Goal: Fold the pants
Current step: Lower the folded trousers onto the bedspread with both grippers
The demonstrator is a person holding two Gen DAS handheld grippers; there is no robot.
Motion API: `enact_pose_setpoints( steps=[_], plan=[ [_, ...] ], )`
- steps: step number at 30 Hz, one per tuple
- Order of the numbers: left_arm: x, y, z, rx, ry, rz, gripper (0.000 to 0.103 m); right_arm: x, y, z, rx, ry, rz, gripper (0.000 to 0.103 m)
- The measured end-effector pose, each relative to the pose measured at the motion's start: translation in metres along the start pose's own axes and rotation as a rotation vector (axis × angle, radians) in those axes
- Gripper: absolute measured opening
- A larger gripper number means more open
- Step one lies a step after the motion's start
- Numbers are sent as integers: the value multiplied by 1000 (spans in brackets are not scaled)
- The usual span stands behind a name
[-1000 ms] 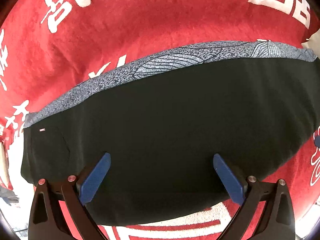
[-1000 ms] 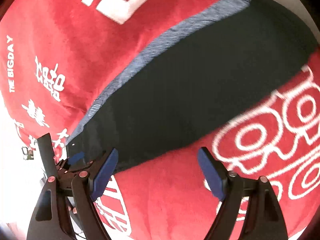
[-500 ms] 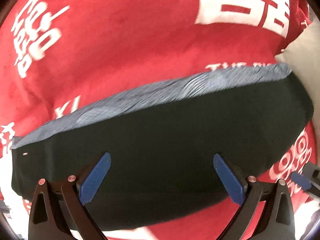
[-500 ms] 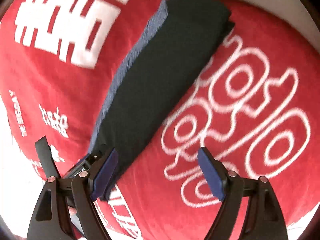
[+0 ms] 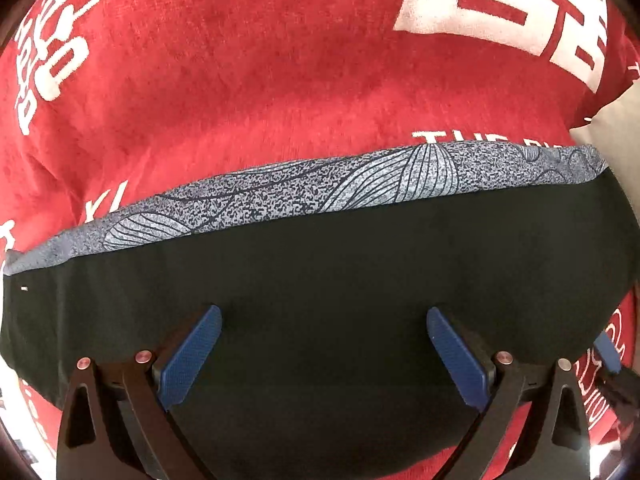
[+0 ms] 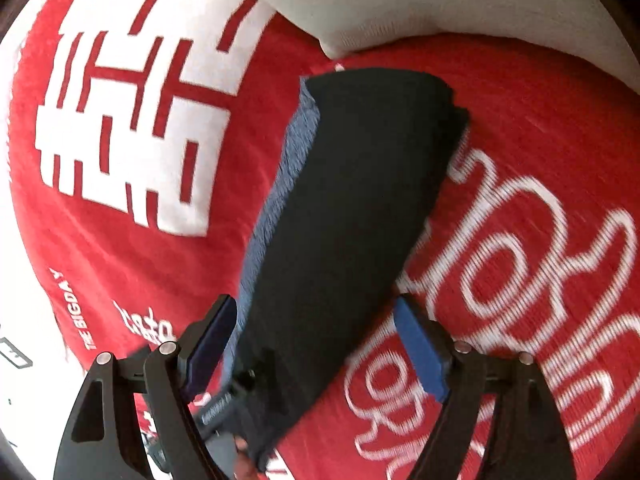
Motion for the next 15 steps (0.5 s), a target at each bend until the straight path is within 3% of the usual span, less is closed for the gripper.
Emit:
enact_pose_setpoints(
  steps=[7, 8, 9, 11, 13, 15],
  plan=[
    [-2, 3, 2, 33, 4, 9, 102, 16, 14, -16, -70, -6, 44, 82],
    [-13, 4, 9, 35, 2, 12, 100, 17, 16, -16, -60, -16, 35, 75],
    [-17, 5, 9, 36, -8, 25, 91, 17, 17, -13, -51, -40, 26, 53],
    [-28, 7, 17, 44, -54, 43, 81, 17, 21, -6, -35, -115, 18, 19],
    [-34, 11, 26, 51, -95, 60, 64, 14, 21, -6, -62, -148, 5, 17],
    [-36, 9, 40, 59, -152, 76, 63, 11, 17, -22, -176, -197, 15, 16]
  ],
)
Point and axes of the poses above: each gripper's, at about its wrist camera, not at the fingertips, and x roughly the way its jaws point, z to its right, y to its top, the point moved 7 cm from there along x, roughly the way its jaws point, and after that the axes turned 6 degrees about x, right-handed, at the moved point
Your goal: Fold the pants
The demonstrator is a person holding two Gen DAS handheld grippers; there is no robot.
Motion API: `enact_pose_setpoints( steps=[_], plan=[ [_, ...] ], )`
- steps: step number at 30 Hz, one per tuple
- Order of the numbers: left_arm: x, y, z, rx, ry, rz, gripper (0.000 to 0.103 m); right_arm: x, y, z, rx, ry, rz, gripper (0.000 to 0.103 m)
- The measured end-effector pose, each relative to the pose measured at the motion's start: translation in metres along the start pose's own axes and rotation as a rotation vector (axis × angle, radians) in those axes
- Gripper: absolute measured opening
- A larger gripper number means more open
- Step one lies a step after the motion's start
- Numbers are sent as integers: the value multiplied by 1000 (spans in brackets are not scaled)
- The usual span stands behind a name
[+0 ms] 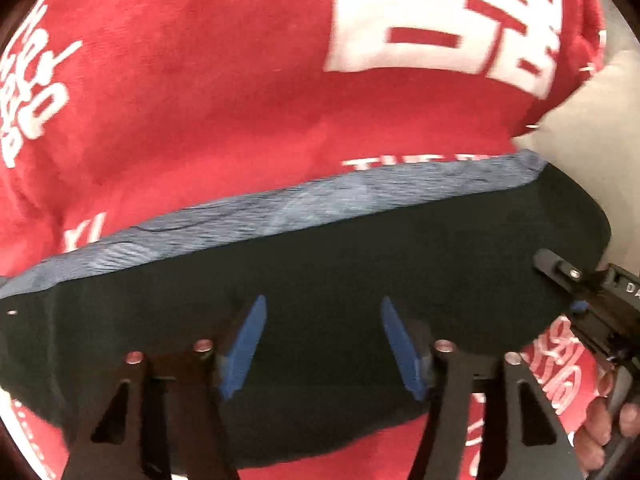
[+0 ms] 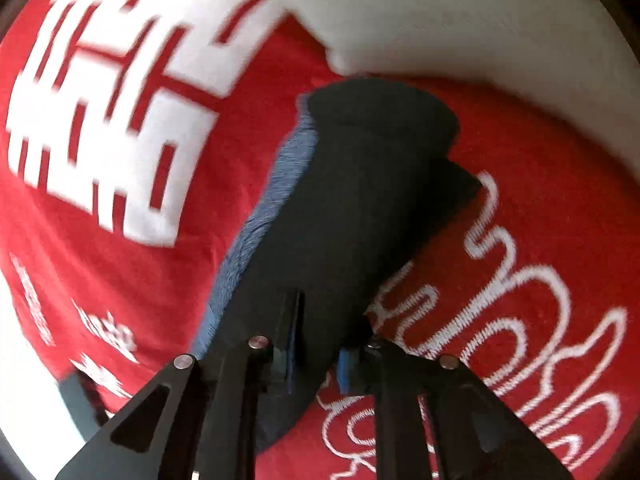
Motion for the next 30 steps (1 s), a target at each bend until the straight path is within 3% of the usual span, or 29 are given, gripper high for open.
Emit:
enact_pose_setpoints(
  steps=[2, 5, 8, 13, 16, 18, 21, 30],
  plan=[
    [18, -11, 9, -2, -49, -25, 63, -4, -1, -18, -108, -40, 26, 16],
    [21, -23, 22, 106, 49, 104, 63, -8, -9, -49, -281, -93, 55, 14],
    [22, -23, 11, 25, -27, 113, 63, -11, -20, -81, -455, -130, 79, 14],
    [19, -29, 11, 68, -44, 138, 63, -14, -47, -124, -680, -173, 99, 14],
    [14, -33, 3, 70, -95, 118, 63, -14, -70, -148, -802, -193, 109, 14],
    [9, -30, -15, 62, -129, 76, 62, -13, -87, -162, -877, -209, 118, 14],
    [-10, -32, -66, -14, -122, 79, 62, -11, -111, -182, -978, -236, 129, 14],
    [-34, -84, -236, -196, 70, 15, 62, 47, -215, -204, -1289, -355, 83, 14]
  ],
)
Point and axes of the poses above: each gripper's, at about its wrist camera, not at the fingertips, and x roughly the way its jaws point, z to its right, y to its top, the point moved 7 cm from there along x, roughly the way its jaws point, and after that the axes turned 6 degrees about x, right-handed, at the moved point
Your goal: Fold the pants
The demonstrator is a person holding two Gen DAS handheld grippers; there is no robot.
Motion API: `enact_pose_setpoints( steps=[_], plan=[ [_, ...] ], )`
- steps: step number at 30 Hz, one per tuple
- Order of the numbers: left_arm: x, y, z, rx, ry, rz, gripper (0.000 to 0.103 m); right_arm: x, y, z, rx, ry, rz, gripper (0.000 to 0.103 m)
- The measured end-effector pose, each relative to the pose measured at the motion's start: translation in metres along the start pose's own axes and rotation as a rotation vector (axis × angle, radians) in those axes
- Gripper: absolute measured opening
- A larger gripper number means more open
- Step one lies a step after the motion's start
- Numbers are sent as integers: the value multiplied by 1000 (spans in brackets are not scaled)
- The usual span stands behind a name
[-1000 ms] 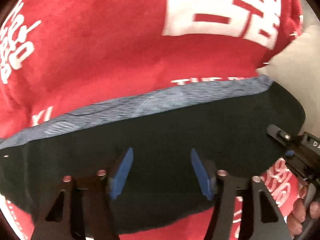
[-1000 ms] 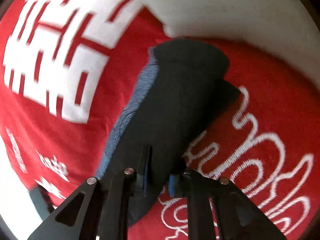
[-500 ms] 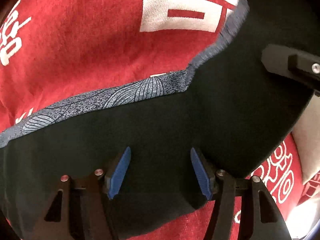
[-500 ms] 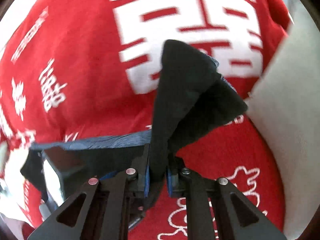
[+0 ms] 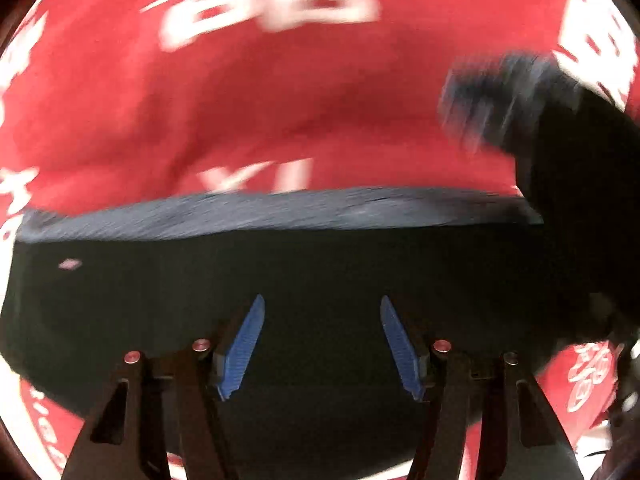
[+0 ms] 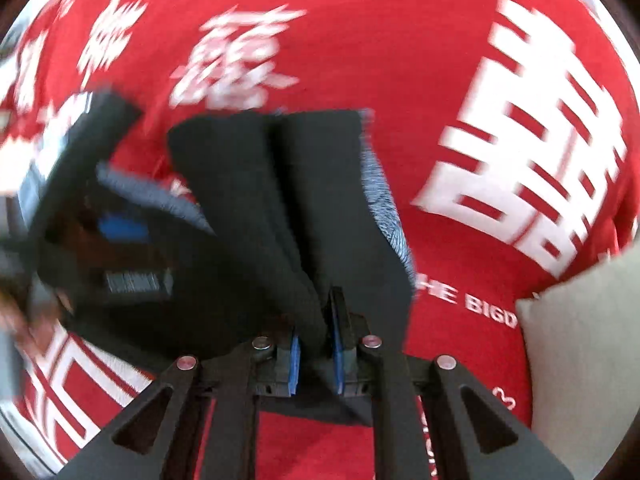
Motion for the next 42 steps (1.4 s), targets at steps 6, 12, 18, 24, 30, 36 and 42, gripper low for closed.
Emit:
enact_pose_setpoints(
  steps=[6, 12, 18, 24, 30, 36, 42],
  plan=[
    [1, -31, -69, -94, 45, -46, 70, 47, -41, -85, -251, -61, -89, 16],
    [-11, -37, -85, -100, 1, -37, 77, 40, -56, -97, -381, -162, -59, 19],
    [-47, -28, -34, -60, -154, -8, 77, 32, -57, -99, -429, -164, -56, 24],
    [-39, -12, 19, 56, -235, -39, 77, 7, -37, -39, -56, 11, -96, 56],
    [-28, -4, 42, 52, -267, -75, 77, 6, -32, 7, 218, 146, -162, 62],
    [-32, -10, 37, 85, -218, -101, 77, -18, -40, 11, 306, 341, -195, 64],
    [-33, 0, 42, 91, -233, -97, 77, 23, -47, 72, 501, 178, -250, 64]
  ],
)
Point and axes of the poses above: each gripper's, at about its wrist camera, not at the fingertips, and x roughly the way its jaws point, z to its right, y to its top, the point moved 7 cm from there along x, roughly the way its jaws point, and after that the axes turned 6 degrees about x, right-handed, at the moved point
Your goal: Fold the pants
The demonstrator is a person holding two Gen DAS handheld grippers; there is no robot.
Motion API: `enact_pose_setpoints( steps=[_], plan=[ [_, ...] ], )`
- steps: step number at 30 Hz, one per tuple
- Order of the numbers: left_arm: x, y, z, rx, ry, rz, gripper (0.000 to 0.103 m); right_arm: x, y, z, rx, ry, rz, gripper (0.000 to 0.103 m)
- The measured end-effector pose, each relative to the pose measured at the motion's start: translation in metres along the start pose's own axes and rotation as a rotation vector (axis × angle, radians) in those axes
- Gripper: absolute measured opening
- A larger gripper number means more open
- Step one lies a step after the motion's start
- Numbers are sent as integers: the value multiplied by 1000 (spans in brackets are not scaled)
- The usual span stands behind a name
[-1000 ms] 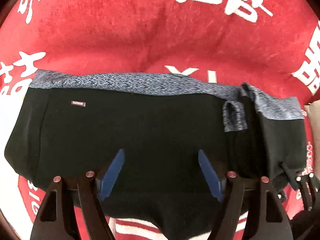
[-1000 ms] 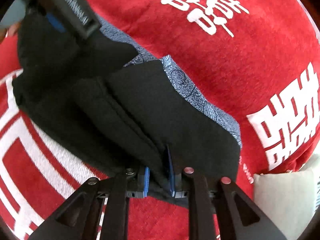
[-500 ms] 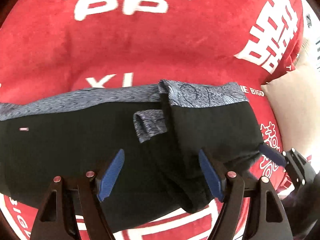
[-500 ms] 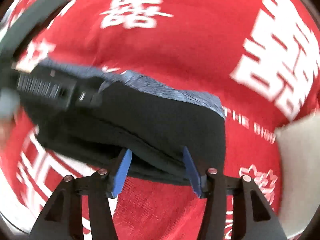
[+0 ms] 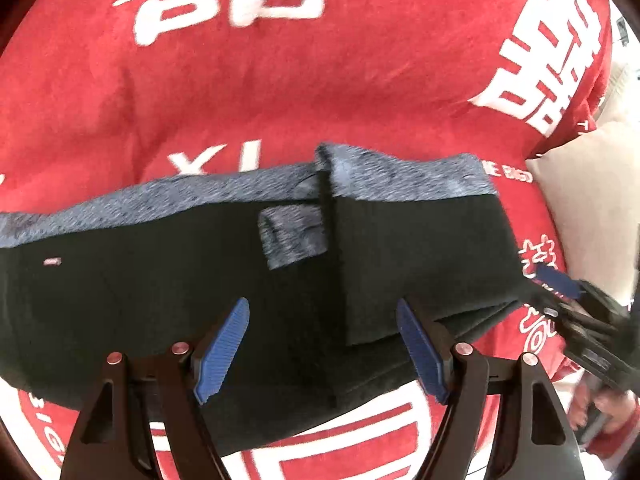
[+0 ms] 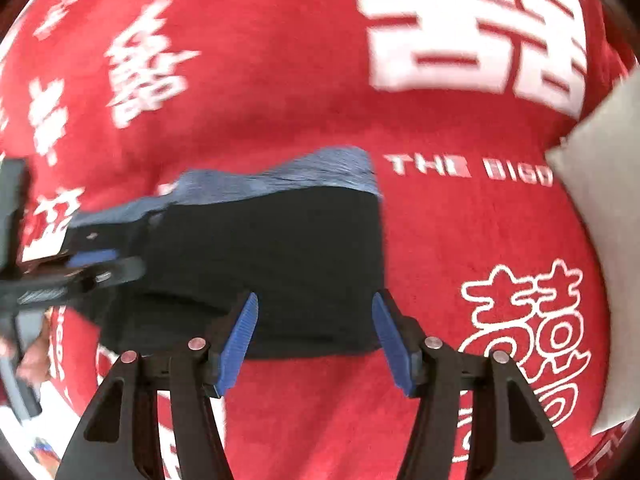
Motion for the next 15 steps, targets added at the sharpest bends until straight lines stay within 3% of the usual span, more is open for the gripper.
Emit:
enact_pose_setpoints(
  steps=[7, 8, 10, 13, 15],
  plan=[
    [27, 7, 23, 17, -93, -65, 76, 4, -22, 0, 19, 25, -39, 64],
    [32, 6, 23, 3, -109, -82, 69, 4, -26, 0, 13, 22, -38, 64],
    [41, 5, 17, -25, -108, -118, 32, 6, -31, 2, 14, 27, -38, 64],
    [35, 7, 12, -62, -165, -106, 14, 6, -29, 12, 50, 32, -38, 63],
    [15, 9, 17, -46, -206, -71, 14, 2, -25, 20, 83, 42, -34, 61]
  ],
)
Point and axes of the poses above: each gripper's, at about its wrist camera, not at the fingertips, and x roughly the way its jaws point, z to its right, y to its top, the point moved 7 cm from there along x, roughly the way its jaws point, and after that the axes turned 6 degrees about x, right-handed, at the moved point
